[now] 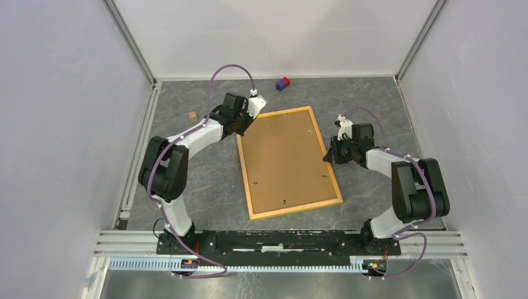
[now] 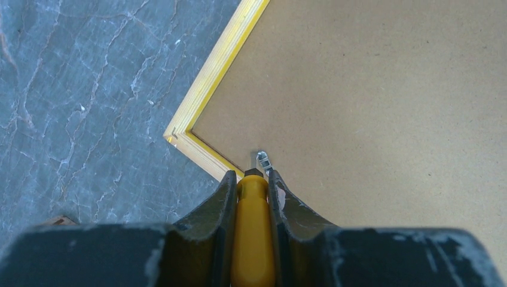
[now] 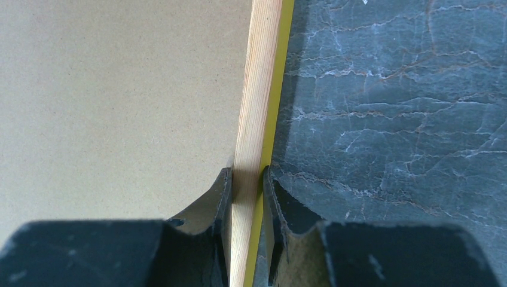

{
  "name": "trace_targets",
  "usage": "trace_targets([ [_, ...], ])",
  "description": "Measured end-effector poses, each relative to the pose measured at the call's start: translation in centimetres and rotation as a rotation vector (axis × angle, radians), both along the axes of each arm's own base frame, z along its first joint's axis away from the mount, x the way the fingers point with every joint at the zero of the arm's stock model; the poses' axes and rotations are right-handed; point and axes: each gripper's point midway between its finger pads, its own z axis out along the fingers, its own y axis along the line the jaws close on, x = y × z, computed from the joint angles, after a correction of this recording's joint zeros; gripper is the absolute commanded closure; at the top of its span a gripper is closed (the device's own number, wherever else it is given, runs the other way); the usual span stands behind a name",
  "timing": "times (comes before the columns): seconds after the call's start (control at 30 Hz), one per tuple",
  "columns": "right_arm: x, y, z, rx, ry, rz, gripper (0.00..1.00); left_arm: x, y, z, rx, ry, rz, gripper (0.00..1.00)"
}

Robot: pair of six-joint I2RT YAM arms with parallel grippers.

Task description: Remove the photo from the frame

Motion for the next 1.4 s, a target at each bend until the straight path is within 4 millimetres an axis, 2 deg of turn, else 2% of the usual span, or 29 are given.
trace_targets([
  [0.27, 0.0, 0.0, 0.0, 0.001, 0.001, 0.002, 1.0, 0.5, -1.3, 0.0, -0.046, 0.006, -0.041, 0.98],
  [0.7, 0.0, 0.0, 0.0, 0.002, 0.001, 0.003, 1.0, -0.1, 1.5, 0.1, -0.068, 0.012, 0.13, 0.98],
  [1.27, 0.0, 0.0, 0.0, 0.002, 0.002, 0.003, 1.0, -0.2, 1.4, 0.1, -0.103, 0.009, 0.143, 0.98],
  [1.4, 0.0, 0.0, 0.0, 0.002, 0.002, 0.003, 1.0, -0.8, 1.5, 0.4, -0.105, 0.026, 0.148, 0.98],
])
